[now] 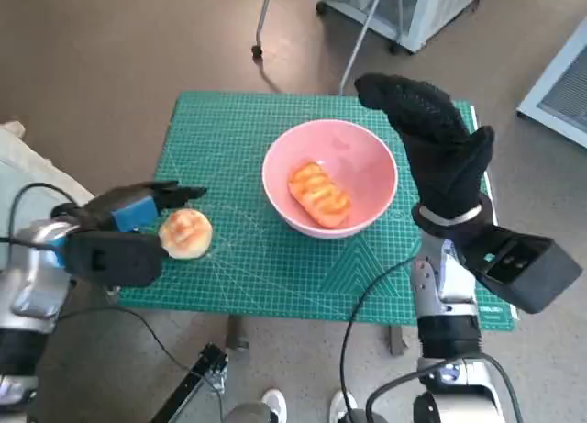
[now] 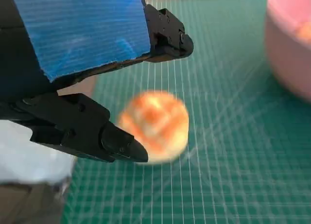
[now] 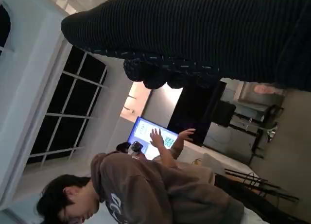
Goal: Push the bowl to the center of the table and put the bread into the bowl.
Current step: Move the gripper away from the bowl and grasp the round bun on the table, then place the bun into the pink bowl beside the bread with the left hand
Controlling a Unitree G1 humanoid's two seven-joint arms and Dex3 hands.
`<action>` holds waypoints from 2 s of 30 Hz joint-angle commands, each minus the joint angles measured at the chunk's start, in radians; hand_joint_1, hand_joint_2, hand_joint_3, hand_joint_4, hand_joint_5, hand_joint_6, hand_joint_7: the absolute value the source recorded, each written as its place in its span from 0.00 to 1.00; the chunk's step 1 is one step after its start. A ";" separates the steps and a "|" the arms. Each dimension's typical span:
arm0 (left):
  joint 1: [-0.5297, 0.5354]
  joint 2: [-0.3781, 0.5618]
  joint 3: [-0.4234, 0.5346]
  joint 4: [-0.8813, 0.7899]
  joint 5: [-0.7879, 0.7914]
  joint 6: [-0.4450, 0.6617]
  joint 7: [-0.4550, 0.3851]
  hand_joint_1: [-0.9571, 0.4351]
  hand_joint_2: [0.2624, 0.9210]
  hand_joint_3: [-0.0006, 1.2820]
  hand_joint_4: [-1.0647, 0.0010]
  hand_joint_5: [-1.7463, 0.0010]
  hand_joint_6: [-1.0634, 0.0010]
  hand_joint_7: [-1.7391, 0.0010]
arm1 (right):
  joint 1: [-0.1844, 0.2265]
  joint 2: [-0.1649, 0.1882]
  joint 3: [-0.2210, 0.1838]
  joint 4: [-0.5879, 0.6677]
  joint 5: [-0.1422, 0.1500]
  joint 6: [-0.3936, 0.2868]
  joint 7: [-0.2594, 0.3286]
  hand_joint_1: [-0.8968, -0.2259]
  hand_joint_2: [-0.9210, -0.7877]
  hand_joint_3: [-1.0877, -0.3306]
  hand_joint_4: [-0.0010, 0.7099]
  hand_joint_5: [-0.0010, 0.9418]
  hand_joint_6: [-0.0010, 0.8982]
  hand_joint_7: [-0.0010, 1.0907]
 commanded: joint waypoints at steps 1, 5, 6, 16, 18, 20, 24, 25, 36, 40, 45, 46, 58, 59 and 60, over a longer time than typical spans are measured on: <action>-0.059 -0.032 -0.046 0.117 0.050 -0.033 0.044 0.61 0.84 0.01 0.85 1.00 0.69 0.98 | 0.026 -0.006 -0.003 -0.011 -0.005 0.011 0.004 0.23 0.00 0.47 0.42 0.05 0.02 0.87; -0.096 -0.060 -0.087 0.223 0.092 -0.054 0.088 0.62 0.86 0.01 0.80 0.99 0.67 0.98 | 0.028 -0.009 -0.004 -0.015 -0.015 0.004 -0.001 0.26 0.00 0.47 0.42 0.05 0.01 0.88; -0.103 -0.065 -0.096 0.244 0.101 -0.059 0.097 0.62 0.86 0.01 0.79 0.99 0.66 0.97 | 0.029 -0.009 -0.004 -0.016 -0.018 0.002 -0.001 0.26 0.00 0.47 0.42 0.05 0.01 0.88; -0.185 -0.089 -0.186 0.436 0.196 -0.091 0.191 0.59 0.99 0.08 0.42 0.92 0.47 0.66 | 0.028 -0.016 -0.006 -0.014 -0.040 -0.013 -0.009 0.27 0.00 0.46 0.42 0.05 0.00 0.87; -0.203 -0.078 -0.193 0.438 0.204 -0.095 0.193 0.60 0.99 0.11 0.42 0.68 0.50 0.45 | 0.030 -0.018 -0.006 -0.019 -0.042 -0.014 -0.010 0.27 0.00 0.46 0.42 0.05 0.00 0.86; -0.220 -0.065 -0.191 0.425 0.202 -0.099 0.186 0.65 1.00 0.12 0.44 0.49 0.51 0.34 | 0.031 -0.020 -0.006 -0.021 -0.041 -0.015 -0.009 0.27 0.00 0.45 0.42 0.05 0.00 0.86; -0.222 -0.033 -0.143 0.339 0.161 -0.118 0.192 0.68 1.00 0.11 0.43 0.34 0.48 0.29 | 0.031 -0.024 -0.005 -0.022 -0.044 -0.019 -0.010 0.28 0.00 0.45 0.42 0.05 0.00 0.86; -0.213 -0.026 -0.122 0.306 0.142 -0.127 0.202 0.68 1.00 0.10 0.43 0.32 0.48 0.29 | 0.029 -0.025 -0.006 -0.019 -0.043 -0.021 -0.009 0.28 0.00 0.45 0.42 0.05 0.00 0.86; -0.214 -0.031 0.050 -0.039 -0.001 -0.158 0.232 0.69 1.00 0.10 0.42 0.31 0.47 0.27 | 0.018 -0.026 -0.005 0.000 -0.021 -0.010 0.006 0.27 0.00 0.44 0.42 0.05 0.00 0.86; -0.270 -0.067 0.068 -0.110 -0.022 -0.159 0.240 0.69 1.00 0.10 0.42 0.31 0.47 0.27 | 0.015 -0.022 -0.003 0.001 -0.010 -0.001 0.014 0.27 0.00 0.44 0.42 0.05 0.00 0.86; -0.348 -0.145 0.051 -0.151 -0.014 -0.151 0.262 0.69 1.00 0.10 0.42 0.31 0.46 0.27 | 0.013 -0.019 -0.002 0.004 0.000 0.004 0.027 0.27 0.00 0.44 0.42 0.05 0.00 0.86; -0.362 -0.161 0.045 -0.156 -0.006 -0.149 0.268 0.69 1.00 0.09 0.42 0.31 0.46 0.28 | 0.012 -0.019 -0.003 0.004 0.002 0.005 0.029 0.27 0.00 0.44 0.42 0.05 0.00 0.86; -0.506 -0.357 -0.067 0.068 0.048 -0.246 0.353 0.69 1.00 0.09 0.43 0.27 0.43 0.33 | 0.011 -0.021 -0.007 0.011 0.005 0.001 0.048 0.27 0.00 0.45 0.41 0.06 0.00 0.86; -0.516 -0.372 -0.079 0.096 0.054 -0.249 0.355 0.69 1.00 0.10 0.44 0.25 0.43 0.34 | 0.012 -0.022 -0.007 0.011 0.002 -0.002 0.047 0.27 0.00 0.45 0.41 0.06 0.00 0.86; -0.523 -0.382 -0.087 0.116 0.059 -0.253 0.357 0.69 1.00 0.10 0.45 0.23 0.43 0.35 | 0.012 -0.022 -0.007 0.011 0.000 -0.004 0.046 0.27 0.00 0.45 0.41 0.06 0.00 0.86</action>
